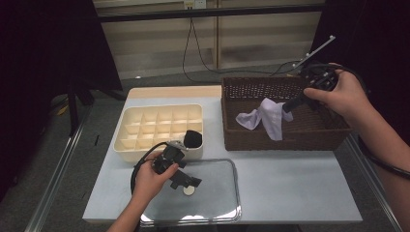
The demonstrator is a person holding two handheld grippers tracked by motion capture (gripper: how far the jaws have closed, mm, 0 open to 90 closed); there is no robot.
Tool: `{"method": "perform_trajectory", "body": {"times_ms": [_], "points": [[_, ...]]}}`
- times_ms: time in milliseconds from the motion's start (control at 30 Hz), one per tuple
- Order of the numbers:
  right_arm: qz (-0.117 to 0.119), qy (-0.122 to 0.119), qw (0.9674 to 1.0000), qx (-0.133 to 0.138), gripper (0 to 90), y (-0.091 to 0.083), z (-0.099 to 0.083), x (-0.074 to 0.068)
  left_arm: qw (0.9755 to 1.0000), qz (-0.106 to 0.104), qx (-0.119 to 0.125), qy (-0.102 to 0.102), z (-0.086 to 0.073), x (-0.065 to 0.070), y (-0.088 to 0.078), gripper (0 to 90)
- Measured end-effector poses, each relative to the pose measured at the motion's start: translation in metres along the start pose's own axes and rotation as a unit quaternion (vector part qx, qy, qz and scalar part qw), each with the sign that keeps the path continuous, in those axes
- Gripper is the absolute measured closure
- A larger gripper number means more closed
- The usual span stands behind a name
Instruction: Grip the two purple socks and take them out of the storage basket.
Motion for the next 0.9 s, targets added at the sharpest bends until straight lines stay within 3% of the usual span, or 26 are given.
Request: {"method": "perform_trajectory", "body": {"times_ms": [100, 167, 233, 300, 333, 367, 433, 500, 533, 567, 600, 633, 733, 800, 833, 900], "points": [[0.012, -0.008, 0.9999, 0.000, 89.0, 0.005, -0.001, -0.011, 1.0000, 0.002, 0.002, -0.002, 0.001, 0.000, 0.000, 4.1], [0.015, -0.012, 0.9998, -0.001, 87.1, 0.007, -0.002, -0.013, 0.9999, 0.003, -0.010, 0.014, -0.001, -0.003, -0.002, 4.1], [0.021, -0.013, 0.9997, 0.005, 69.5, 0.012, -0.001, -0.018, 1.0000, 0.002, 0.001, 0.000, 0.001, -0.001, 0.000, 4.1], [0.015, -0.014, 0.9998, -0.002, 60.3, 0.018, -0.003, -0.018, 1.0000, 0.001, -0.006, 0.007, 0.000, -0.001, -0.001, 4.1], [0.014, -0.011, 0.9998, -0.003, 52.8, 0.021, -0.003, -0.017, 1.0000, 0.001, -0.002, 0.000, 0.000, -0.001, 0.000, 4.1], [-0.002, -0.007, 1.0000, -0.003, 46.1, 0.027, -0.002, -0.011, 1.0000, 0.001, -0.002, 0.001, 0.000, 0.000, 0.000, 4.1], [-0.004, -0.007, 0.9999, -0.007, 45.7, 0.030, -0.003, -0.009, 1.0000, 0.000, -0.001, 0.001, 0.000, 0.000, 0.000, 4.1], [-0.004, 0.003, 1.0000, -0.004, 37.7, 0.037, -0.002, -0.004, 0.9999, -0.002, 0.009, -0.010, 0.002, 0.001, 0.002, 4.1], [-0.008, 0.008, 0.9999, -0.008, 35.0, 0.040, -0.002, -0.001, 1.0000, -0.001, 0.006, -0.007, 0.002, 0.000, 0.001, 4.1], [-0.013, 0.005, 0.9999, -0.009, 34.4, 0.044, -0.002, 0.003, 0.9999, 0.003, -0.008, 0.008, 0.000, -0.002, 0.000, 4.1], [-0.013, 0.014, 0.9998, -0.006, 32.5, 0.047, -0.001, 0.005, 1.0000, 0.002, 0.001, -0.005, 0.001, 0.000, 0.001, 4.1], [-0.021, 0.014, 0.9997, -0.006, 27.1, 0.053, 0.000, 0.012, 1.0000, 0.001, -0.006, 0.007, 0.000, -0.002, 0.001, 4.1], [-0.023, 0.023, 0.9995, -0.004, 24.6, 0.059, 0.001, 0.019, 1.0000, 0.000, -0.005, 0.007, 0.000, -0.002, 0.002, 4.1], [-0.026, 0.023, 0.9994, -0.005, 23.7, 0.065, 0.002, 0.025, 1.0000, -0.001, 0.003, -0.004, 0.001, 0.000, 0.003, 4.1], [-0.030, 0.023, 0.9993, -0.006, 22.7, 0.067, 0.002, 0.029, 0.9999, 0.000, -0.009, 0.013, 0.000, -0.003, 0.001, 4.1], [-0.031, 0.031, 0.9990, -0.004, 19.8, 0.076, 0.003, 0.038, 0.9999, 0.001, -0.008, 0.014, 0.000, -0.003, 0.001, 4.1]]}}
Point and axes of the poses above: each handheld gripper's, and its own axes: y roughly forward along the jaws, z roughly out of its top, x roughly to its right, the point moved 9 cm from there along y, roughly forward along the jaws, and after that the axes turned 5 degrees about -y, right-handed, at the moved point
